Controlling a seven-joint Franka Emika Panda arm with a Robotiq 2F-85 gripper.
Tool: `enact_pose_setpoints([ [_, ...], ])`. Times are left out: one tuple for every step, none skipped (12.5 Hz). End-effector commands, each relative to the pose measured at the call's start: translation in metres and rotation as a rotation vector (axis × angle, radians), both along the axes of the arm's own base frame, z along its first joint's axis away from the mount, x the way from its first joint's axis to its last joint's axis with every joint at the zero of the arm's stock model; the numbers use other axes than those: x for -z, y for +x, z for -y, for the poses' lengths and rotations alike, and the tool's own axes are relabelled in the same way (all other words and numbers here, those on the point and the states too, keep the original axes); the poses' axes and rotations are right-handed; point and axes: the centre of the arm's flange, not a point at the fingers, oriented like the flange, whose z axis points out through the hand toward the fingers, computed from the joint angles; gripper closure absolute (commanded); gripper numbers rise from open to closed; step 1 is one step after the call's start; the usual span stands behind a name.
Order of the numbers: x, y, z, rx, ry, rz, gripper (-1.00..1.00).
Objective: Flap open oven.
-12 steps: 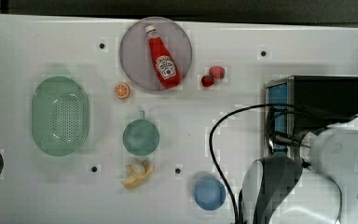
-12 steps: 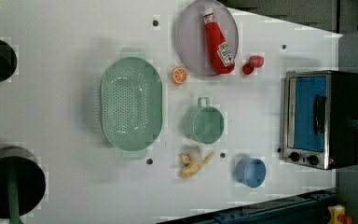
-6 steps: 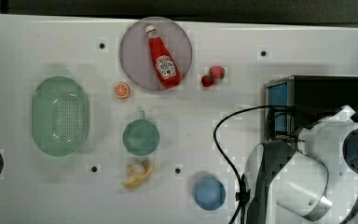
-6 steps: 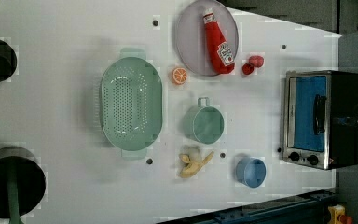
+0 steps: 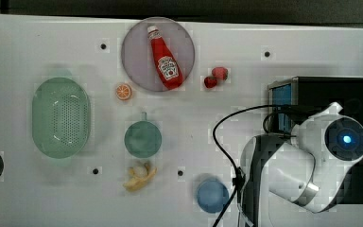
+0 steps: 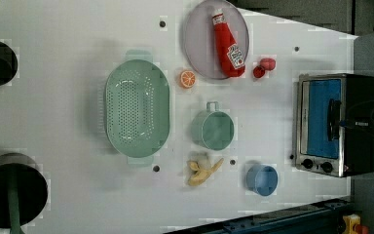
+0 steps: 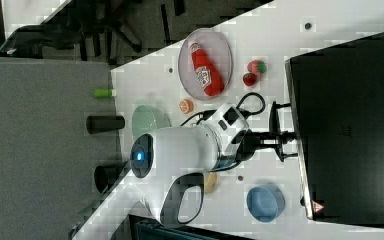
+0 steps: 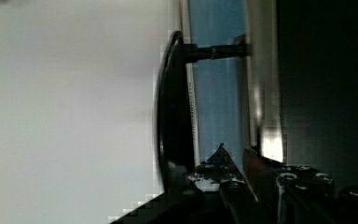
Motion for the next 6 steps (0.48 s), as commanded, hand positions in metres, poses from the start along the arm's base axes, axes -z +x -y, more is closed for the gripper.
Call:
enact_pose_setpoints([
  [-0.006,0.0,-0.008,-0.046,0.007,0.011,0.65],
  [-0.001,0.001,-0.01,-0.049,0.009,0.003,0.65],
  [0.002,0.002,-0.012,-0.047,0.007,0.003,0.65],
  [0.005,0.005,-0.014,-0.049,0.0,0.006,0.65],
  [0.007,0.006,-0.02,-0.052,-0.005,0.003,0.65],
  [0.01,0.009,-0.028,-0.052,-0.014,-0.004,0.65],
])
